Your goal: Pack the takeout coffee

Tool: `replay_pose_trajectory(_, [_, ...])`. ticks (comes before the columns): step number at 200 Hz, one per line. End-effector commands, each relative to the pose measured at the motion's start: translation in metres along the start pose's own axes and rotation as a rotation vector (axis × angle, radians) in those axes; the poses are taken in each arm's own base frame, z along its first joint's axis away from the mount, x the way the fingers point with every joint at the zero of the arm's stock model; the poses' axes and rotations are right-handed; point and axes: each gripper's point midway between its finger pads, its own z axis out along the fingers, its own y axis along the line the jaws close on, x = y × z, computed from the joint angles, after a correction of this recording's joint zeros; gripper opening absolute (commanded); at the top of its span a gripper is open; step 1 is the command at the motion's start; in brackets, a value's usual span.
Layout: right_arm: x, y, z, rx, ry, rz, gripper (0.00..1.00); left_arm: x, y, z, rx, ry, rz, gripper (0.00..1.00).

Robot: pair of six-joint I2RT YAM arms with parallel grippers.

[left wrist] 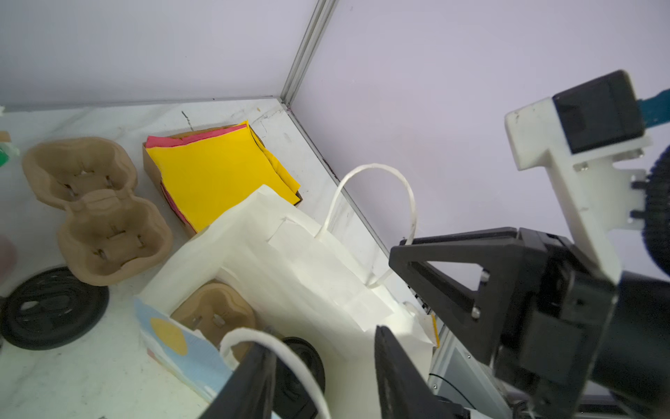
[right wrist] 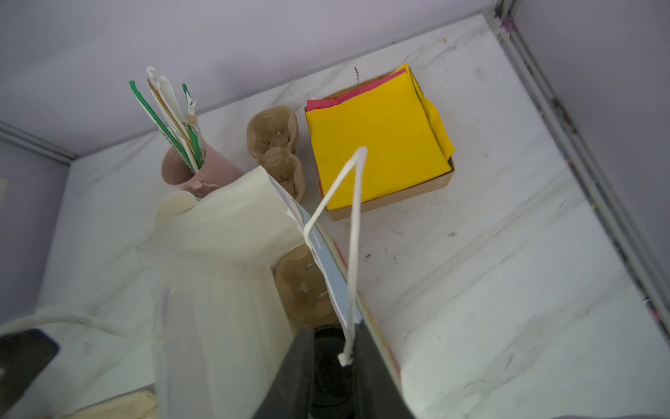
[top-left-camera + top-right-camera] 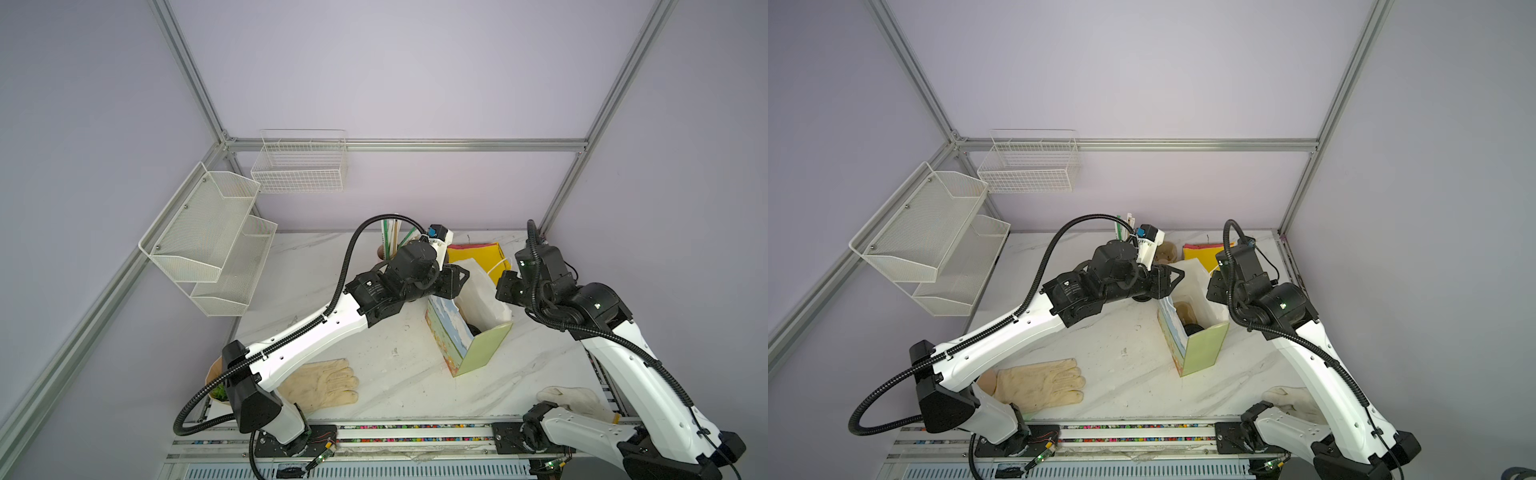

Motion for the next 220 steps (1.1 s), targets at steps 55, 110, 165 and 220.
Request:
replay_pose_trajectory(55, [-0.042,0.019,-0.036,-0.071,-0.079,-0.009,0.76,-0.065,-0.014,-0.058,0.02,-0.161,0.056,0.6])
replay_pose_trajectory(110, [-0.057,0.034,-0.046,-0.119,-0.094,-0.019,0.79,-0.069,-0.01,-0.071,0.019,-0.182,0.054,0.82])
replay_pose_trajectory(165, [-0.057,0.03,-0.039,-0.083,-0.094,-0.022,0.79,-0.093,0.004,-0.107,-0.056,-0.259,0.095,1.0])
replay_pose_trajectory(220, [-0.078,0.023,-0.038,-0.006,-0.168,-0.002,0.79,-0.089,0.112,-0.094,-0.234,-0.2,0.05,0.95])
